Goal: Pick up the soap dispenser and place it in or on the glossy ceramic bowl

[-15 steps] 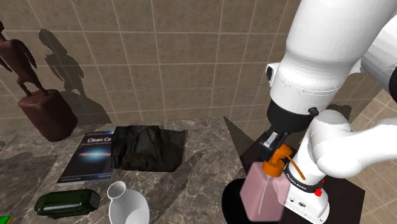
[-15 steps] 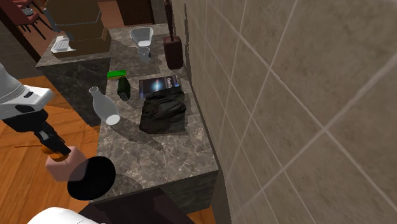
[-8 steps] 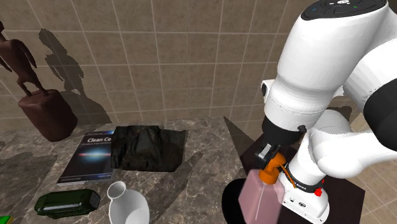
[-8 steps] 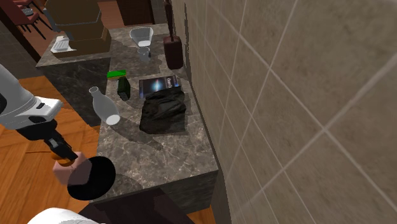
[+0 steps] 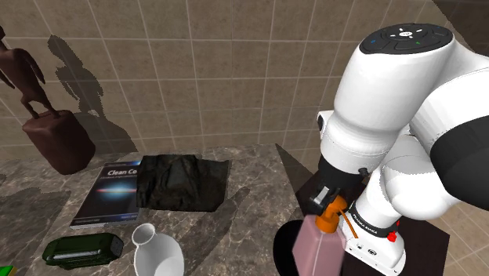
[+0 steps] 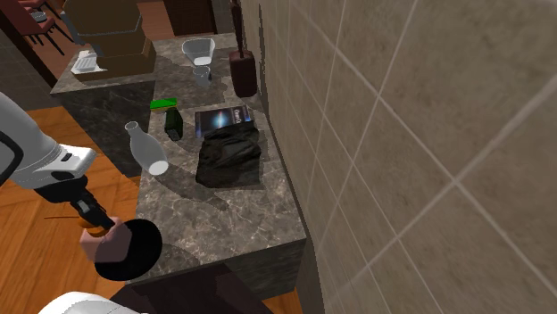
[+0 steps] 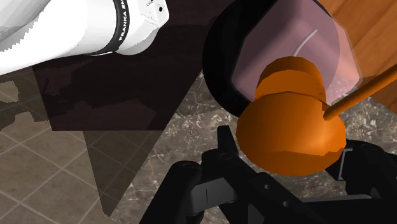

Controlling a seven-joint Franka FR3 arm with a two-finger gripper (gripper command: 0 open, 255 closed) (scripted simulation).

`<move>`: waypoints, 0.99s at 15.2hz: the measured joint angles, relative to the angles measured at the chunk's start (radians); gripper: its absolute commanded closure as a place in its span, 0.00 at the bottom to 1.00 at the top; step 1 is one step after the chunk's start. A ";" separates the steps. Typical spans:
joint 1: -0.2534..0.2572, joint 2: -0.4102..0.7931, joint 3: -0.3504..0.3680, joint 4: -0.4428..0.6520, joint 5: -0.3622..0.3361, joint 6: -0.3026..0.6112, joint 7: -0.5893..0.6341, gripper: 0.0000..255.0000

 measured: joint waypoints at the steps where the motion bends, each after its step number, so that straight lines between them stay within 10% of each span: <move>1: 0.000 0.000 0.000 0.000 0.000 0.000 0.000 1.00; 3: 0.000 0.000 0.000 -0.001 0.000 0.001 0.000 1.00; 4: 0.000 0.000 0.000 -0.001 0.000 0.001 0.000 0.00; 15: -0.025 0.038 -0.030 0.127 -0.036 -0.085 0.009 0.00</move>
